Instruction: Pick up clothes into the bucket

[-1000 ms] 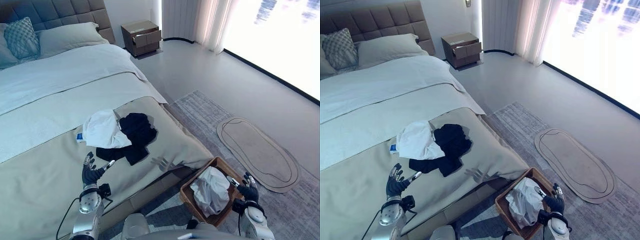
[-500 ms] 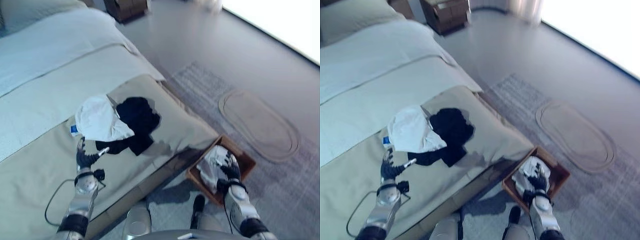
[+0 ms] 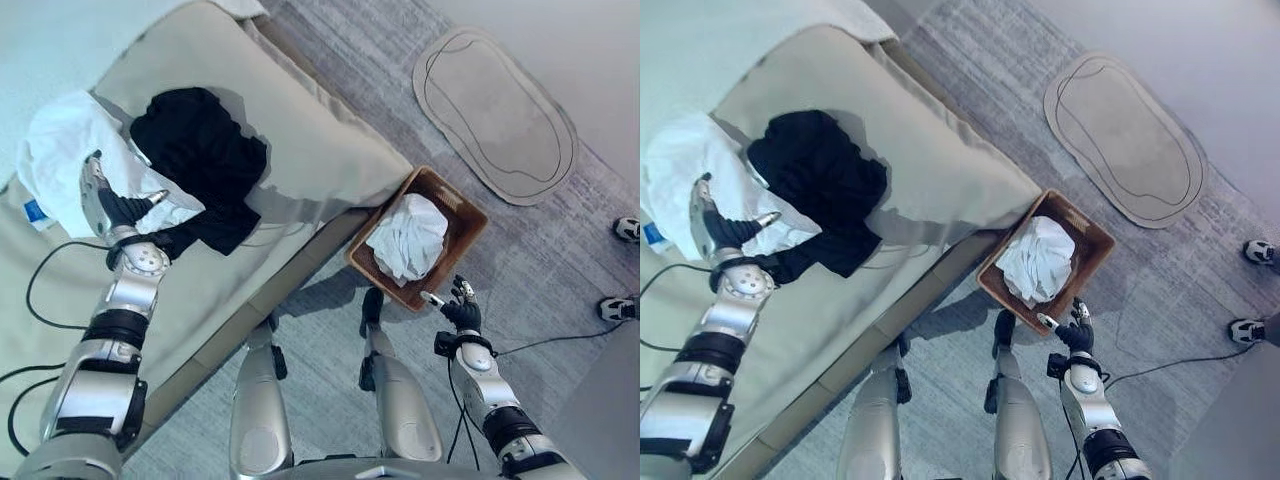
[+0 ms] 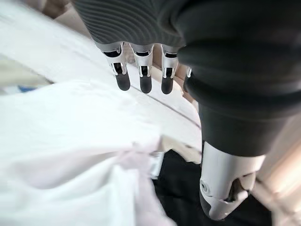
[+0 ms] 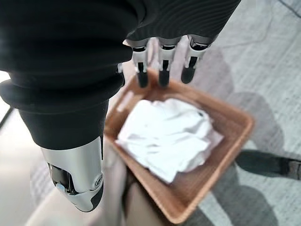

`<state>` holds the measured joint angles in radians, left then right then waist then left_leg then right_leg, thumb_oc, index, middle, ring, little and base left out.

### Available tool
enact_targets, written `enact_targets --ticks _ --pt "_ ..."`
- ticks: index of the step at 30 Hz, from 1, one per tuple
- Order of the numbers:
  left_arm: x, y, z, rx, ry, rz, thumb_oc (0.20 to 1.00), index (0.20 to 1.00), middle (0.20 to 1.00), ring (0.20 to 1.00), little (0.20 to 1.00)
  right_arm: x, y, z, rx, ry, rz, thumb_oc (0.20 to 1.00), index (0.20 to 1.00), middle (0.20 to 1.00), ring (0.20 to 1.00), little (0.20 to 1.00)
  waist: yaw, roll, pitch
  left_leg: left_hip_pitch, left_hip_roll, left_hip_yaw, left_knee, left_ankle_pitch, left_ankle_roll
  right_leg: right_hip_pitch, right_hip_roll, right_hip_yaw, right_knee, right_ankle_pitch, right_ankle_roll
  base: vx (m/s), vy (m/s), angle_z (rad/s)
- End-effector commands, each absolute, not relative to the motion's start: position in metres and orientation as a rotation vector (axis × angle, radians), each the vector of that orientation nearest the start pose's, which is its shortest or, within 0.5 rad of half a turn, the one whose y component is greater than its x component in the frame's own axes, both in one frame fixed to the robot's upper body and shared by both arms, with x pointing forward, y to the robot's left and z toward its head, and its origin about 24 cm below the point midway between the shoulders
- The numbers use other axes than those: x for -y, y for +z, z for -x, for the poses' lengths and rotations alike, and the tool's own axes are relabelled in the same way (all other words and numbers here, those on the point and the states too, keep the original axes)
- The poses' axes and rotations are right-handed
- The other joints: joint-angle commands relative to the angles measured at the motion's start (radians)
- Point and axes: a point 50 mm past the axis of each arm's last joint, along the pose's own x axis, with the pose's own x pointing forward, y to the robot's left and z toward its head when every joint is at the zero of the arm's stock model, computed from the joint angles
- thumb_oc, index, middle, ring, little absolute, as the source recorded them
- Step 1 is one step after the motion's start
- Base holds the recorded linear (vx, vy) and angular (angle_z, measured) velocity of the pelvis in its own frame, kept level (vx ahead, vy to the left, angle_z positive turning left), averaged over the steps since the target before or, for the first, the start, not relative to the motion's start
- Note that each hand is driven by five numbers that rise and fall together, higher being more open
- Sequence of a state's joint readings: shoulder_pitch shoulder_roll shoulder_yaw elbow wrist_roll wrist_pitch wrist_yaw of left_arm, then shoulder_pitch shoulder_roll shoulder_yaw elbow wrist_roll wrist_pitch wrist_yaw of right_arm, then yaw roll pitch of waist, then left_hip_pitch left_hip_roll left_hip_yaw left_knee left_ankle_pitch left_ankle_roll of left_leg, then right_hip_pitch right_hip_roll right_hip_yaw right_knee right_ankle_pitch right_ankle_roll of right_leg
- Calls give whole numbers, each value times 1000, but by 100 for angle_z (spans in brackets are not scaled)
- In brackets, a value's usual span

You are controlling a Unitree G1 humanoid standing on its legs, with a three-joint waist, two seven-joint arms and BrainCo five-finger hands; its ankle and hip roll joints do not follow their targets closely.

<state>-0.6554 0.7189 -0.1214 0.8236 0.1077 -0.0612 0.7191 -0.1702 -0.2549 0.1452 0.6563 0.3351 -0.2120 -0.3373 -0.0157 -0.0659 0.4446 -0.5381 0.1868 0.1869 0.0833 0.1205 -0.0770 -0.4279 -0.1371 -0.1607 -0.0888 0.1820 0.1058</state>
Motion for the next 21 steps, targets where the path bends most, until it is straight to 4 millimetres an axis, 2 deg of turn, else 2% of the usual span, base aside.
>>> enact_targets --ticks 1,4,6,7,11,17,18,19,20,21 --pt "-371 169 -318 172 1025 -980 1000 1000 1000 1000 1000 217 -30 -255 -218 -362 35 1000 1000 1000 1000 1000 -14 -49 -48 -153 -6 -48 239 -92 -14 112 -152 -31 85 -36 139 0 0 0" --pt "-382 175 -319 81 1072 -1084 1000 1000 1000 1000 1000 214 -29 -255 -213 -345 28 1000 1000 1000 1000 1000 -23 -57 -43 -187 -2 -54 272 -106 -8 105 -152 -39 78 -31 144 10 8 3" --pt "-383 176 -321 62 1078 -1096 1000 1000 1000 1000 1000 214 -29 -256 -208 -340 23 1000 1000 1000 1000 1000 -25 -60 -43 -192 -2 -55 276 -109 -7 103 -151 -41 79 -31 145 7 4 2" --pt "-387 173 -322 0 1071 -1092 1000 1000 1000 1000 1000 213 -27 -257 -201 -329 15 1000 1000 1000 1000 1000 -33 -64 -44 -202 -3 -56 281 -111 -7 97 -152 -44 80 -30 146 17 9 5" --pt "-388 182 -326 -5 1032 -1097 1000 1000 1000 1000 1000 212 -22 -262 -185 -308 20 1000 1000 1000 1000 1000 -38 -77 -47 -218 2 -59 298 -119 -5 85 -144 -45 74 -23 147 6 4 2" --pt "-383 189 -330 54 950 -1086 1000 1000 1000 1000 1000 216 -17 -265 -163 -309 21 1000 1000 1000 1000 1000 -31 -78 -51 -230 3 -65 313 -126 -3 89 -139 -52 68 -24 147 19 5 0" --pt "-376 186 -334 63 888 -1092 677 677 677 677 677 219 -16 -265 -162 -311 28 1000 1000 1000 1000 1000 -29 -76 -53 -230 2 -68 313 -127 -3 90 -139 -54 67 -27 147 0 0 0" --pt "-376 186 -334 63 888 -1092 580 580 580 580 580 219 -16 -265 -162 -311 28 1000 1000 1000 1000 1000 -29 -75 -53 -231 2 -68 313 -127 -3 90 -139 -54 67 -27 147 0 0 0" --pt "-374 187 -335 68 863 -1107 238 238 238 238 238 222 -17 -265 -166 -319 30 1000 1000 1000 1000 1000 -28 -72 -54 -229 -1 -68 312 -127 -3 92 -140 -56 67 -29 147 0 0 0" --pt "-372 187 -336 78 846 -1131 200 200 200 200 200 223 -16 -266 -164 -320 34 1000 1000 1000 1000 1000 -27 -70 -55 -228 -2 -68 310 -128 -3 92 -140 -56 68 -31 147 5 31 1"
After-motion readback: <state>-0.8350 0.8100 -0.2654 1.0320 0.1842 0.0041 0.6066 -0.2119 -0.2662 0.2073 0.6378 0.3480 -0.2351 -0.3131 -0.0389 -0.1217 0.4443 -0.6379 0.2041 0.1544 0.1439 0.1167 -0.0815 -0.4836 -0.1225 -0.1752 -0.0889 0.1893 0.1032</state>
